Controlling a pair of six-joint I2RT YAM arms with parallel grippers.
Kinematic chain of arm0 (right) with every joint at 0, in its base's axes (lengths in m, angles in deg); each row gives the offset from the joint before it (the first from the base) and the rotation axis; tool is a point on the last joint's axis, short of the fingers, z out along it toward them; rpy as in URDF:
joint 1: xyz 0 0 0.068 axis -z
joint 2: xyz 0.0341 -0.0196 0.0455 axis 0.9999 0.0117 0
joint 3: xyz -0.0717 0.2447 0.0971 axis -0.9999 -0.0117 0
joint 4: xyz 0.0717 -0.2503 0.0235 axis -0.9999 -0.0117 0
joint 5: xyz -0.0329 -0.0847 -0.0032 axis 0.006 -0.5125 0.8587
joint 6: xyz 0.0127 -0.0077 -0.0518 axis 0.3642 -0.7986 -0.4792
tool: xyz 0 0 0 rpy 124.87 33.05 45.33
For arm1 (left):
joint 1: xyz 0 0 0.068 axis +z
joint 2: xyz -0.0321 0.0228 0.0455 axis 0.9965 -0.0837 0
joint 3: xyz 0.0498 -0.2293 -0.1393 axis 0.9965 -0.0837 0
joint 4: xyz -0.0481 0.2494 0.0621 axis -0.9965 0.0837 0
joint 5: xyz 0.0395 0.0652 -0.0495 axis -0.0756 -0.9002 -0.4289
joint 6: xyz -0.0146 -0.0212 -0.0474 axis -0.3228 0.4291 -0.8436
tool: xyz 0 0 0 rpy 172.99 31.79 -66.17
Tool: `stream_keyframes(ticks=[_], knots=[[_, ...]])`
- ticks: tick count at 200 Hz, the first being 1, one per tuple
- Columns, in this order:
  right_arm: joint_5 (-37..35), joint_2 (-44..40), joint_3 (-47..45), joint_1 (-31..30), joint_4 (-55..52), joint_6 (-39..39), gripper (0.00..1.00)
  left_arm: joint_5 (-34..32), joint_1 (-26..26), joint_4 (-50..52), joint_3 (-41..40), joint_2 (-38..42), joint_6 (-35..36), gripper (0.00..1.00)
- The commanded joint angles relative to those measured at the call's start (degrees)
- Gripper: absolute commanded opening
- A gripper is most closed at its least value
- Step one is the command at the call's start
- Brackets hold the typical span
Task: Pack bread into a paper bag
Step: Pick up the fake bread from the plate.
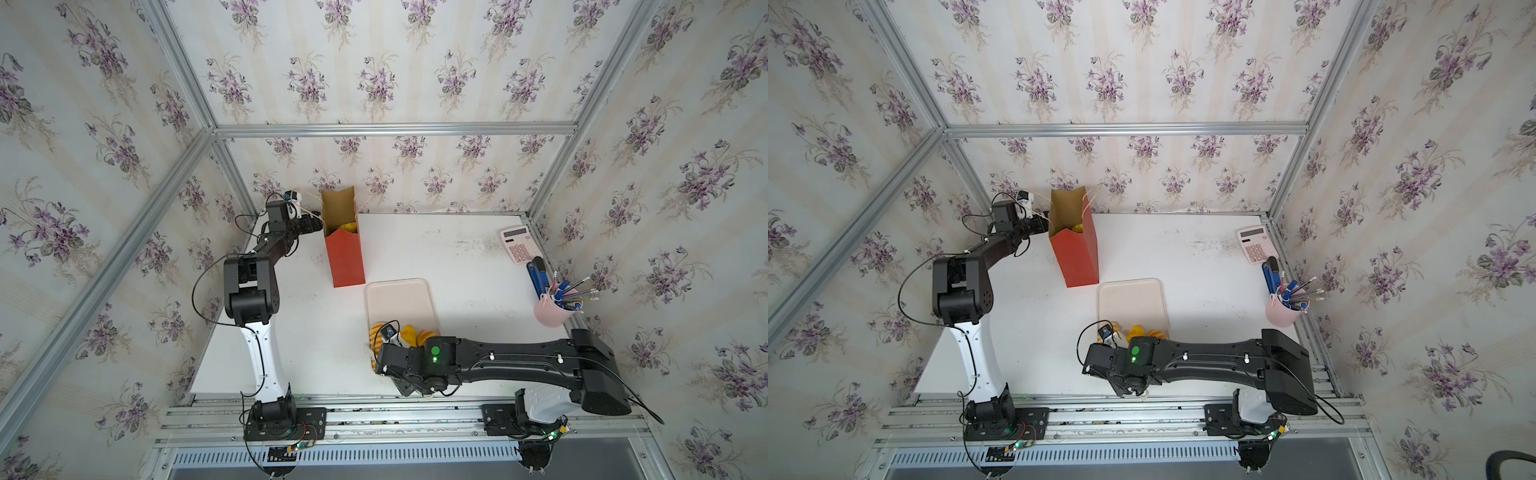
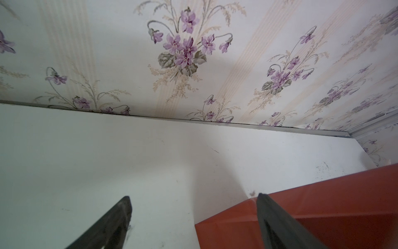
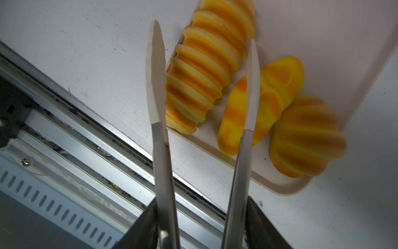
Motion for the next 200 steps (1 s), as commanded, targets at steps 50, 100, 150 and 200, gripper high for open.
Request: stream_keyframes(ticks=[50, 100, 150, 200], knots=[[1.41, 1.25, 0.40, 0.40, 0.63, -2.56, 0.48, 0.60, 0.23, -1.80, -0.22, 1.30, -0.42, 0.92], [1.66, 1.03, 0.26, 0.56, 1.15, -2.56, 0.32, 0.64, 0.22, -2.10, -0.29, 1.30, -0.69, 0.91], [0.01, 0.72, 1.11, 0.69, 1.28, -2.86, 0.24, 0.73, 0.39, -2.37, -0.73, 1.32, -0.80, 0.91], [-9.52, -0.63, 9.91, 2.36, -5.66, -7.15, 0.24, 1.03, 0.39, -3.02, -1.40, 1.41, -1.22, 0.91]])
